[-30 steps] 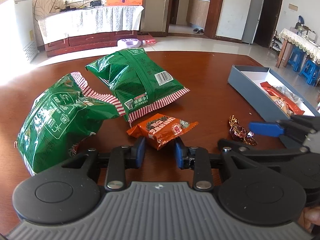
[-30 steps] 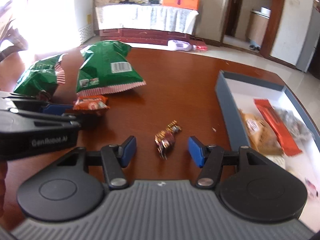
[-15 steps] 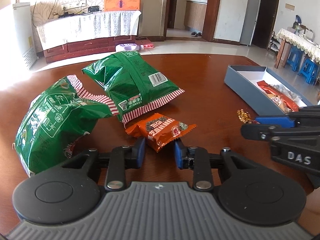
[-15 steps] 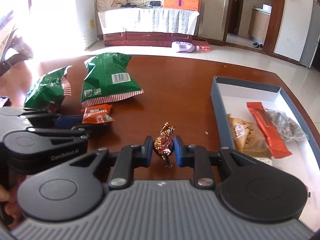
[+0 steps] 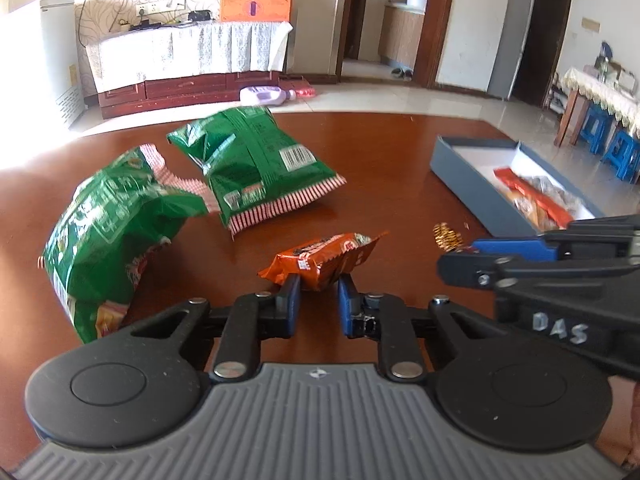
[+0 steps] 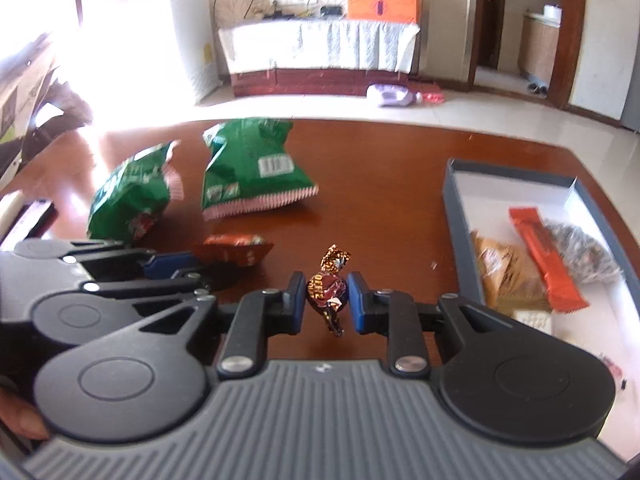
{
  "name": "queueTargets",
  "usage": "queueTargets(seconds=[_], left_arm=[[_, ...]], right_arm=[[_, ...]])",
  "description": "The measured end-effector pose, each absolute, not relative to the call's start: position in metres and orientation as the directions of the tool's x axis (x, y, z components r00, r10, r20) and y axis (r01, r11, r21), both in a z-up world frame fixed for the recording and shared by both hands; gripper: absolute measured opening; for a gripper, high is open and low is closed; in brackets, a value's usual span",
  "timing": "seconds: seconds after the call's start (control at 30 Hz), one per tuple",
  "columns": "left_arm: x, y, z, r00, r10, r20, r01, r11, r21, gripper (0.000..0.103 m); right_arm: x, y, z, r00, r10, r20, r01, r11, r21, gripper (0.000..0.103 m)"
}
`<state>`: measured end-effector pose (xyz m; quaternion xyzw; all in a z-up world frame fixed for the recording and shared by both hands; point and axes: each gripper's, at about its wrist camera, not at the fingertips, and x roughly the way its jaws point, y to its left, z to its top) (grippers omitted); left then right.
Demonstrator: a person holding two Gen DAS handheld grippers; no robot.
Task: Organize snacks
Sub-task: 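Close right gripper on chocolate while left gripper grasps orange snack packet, then lift chocolate and orange packet and carry them over the white box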
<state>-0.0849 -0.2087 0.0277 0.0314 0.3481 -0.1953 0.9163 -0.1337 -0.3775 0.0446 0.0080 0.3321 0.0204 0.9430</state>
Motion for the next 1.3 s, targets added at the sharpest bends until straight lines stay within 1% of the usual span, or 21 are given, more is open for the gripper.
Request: queueTargets(seconds=[0.07, 0.1, 0.13, 0.2, 0.23, 0.33, 0.43, 0.5, 0.53, 0.57, 0.63, 0.67, 0.83, 1.03, 1.3], left_arm=[[-0.086, -0.211, 0.020, 0.669, -0.314, -0.674, 0.379, 0.924, -0.054, 0.026], [-0.088, -0.212, 0.018, 0.676, -0.313, -0.667, 0.387, 0.921, -0.040, 0.030], [-0.088, -0.214, 0.018, 0.676, -0.305, -0.671, 0.395, 0.918, -0.019, 0.047], [-0.085, -0.214, 0.017, 0.683, -0.279, -0.675, 0.379, 0.925, 0.001, 0.073], [-0.083, -0.212, 0.015, 0.682, -0.279, -0.677, 0.374, 0.927, -0.005, 0.079], [-0.074, -0.211, 0.015, 0.674, -0.294, -0.678, 0.379, 0.925, -0.025, 0.080], [-0.067, -0.213, 0.015, 0.673, -0.301, -0.676, 0.405, 0.914, -0.005, 0.081], [-0.062, -0.214, 0.013, 0.669, -0.311, -0.675, 0.421, 0.907, 0.000, 0.079], [-0.061, -0.214, 0.012, 0.672, -0.319, -0.668, 0.428, 0.904, -0.002, 0.069], [-0.061, -0.215, 0.013, 0.676, -0.326, -0.660, 0.435, 0.900, 0.001, 0.055], [-0.060, -0.215, 0.014, 0.671, -0.340, -0.659, 0.443, 0.897, -0.013, 0.051], [-0.061, -0.216, 0.014, 0.675, -0.339, -0.655, 0.444, 0.896, -0.006, 0.045], [-0.064, -0.214, 0.016, 0.669, -0.356, -0.653, 0.445, 0.895, -0.032, 0.044], [-0.071, -0.216, 0.030, 0.703, -0.351, -0.618, 0.428, 0.903, -0.026, 0.044], [-0.077, -0.220, 0.043, 0.722, -0.334, -0.606, 0.413, 0.911, -0.011, 0.044]], right_arm=[[-0.133, -0.376, 0.038, 0.760, 0.045, -0.648, -0.041, 0.999, 0.022, 0.026], [-0.133, -0.377, 0.034, 0.752, 0.046, -0.657, -0.042, 0.999, 0.022, 0.026], [-0.133, -0.379, 0.031, 0.744, 0.047, -0.666, -0.041, 0.999, 0.025, 0.026], [-0.133, -0.382, 0.028, 0.735, 0.051, -0.676, -0.036, 0.999, 0.036, 0.026], [-0.134, -0.384, 0.028, 0.736, 0.047, -0.675, -0.030, 0.999, 0.037, 0.026], [-0.133, -0.389, 0.026, 0.734, 0.055, -0.676, -0.026, 0.998, 0.053, 0.026], [-0.131, -0.388, 0.024, 0.729, 0.055, -0.683, -0.036, 0.998, 0.042, 0.026], [-0.130, -0.386, 0.022, 0.725, 0.052, -0.687, -0.042, 0.999, 0.031, 0.026], [-0.130, -0.386, 0.021, 0.722, 0.048, -0.690, -0.043, 0.999, 0.024, 0.026], [-0.129, -0.386, 0.020, 0.720, 0.045, -0.693, -0.044, 0.999, 0.019, 0.026], [-0.128, -0.386, 0.019, 0.718, 0.040, -0.695, -0.043, 0.999, 0.014, 0.026], [-0.128, -0.386, 0.019, 0.718, 0.037, -0.695, -0.041, 0.999, 0.011, 0.026], [-0.130, -0.386, 0.023, 0.726, 0.032, -0.687, -0.036, 0.999, 0.008, 0.026], [-0.139, -0.382, 0.037, 0.752, 0.041, -0.658, -0.051, 0.999, 0.004, 0.026], [-0.154, -0.383, 0.060, 0.798, 0.048, -0.601, -0.060, 0.998, 0.000, 0.026]])
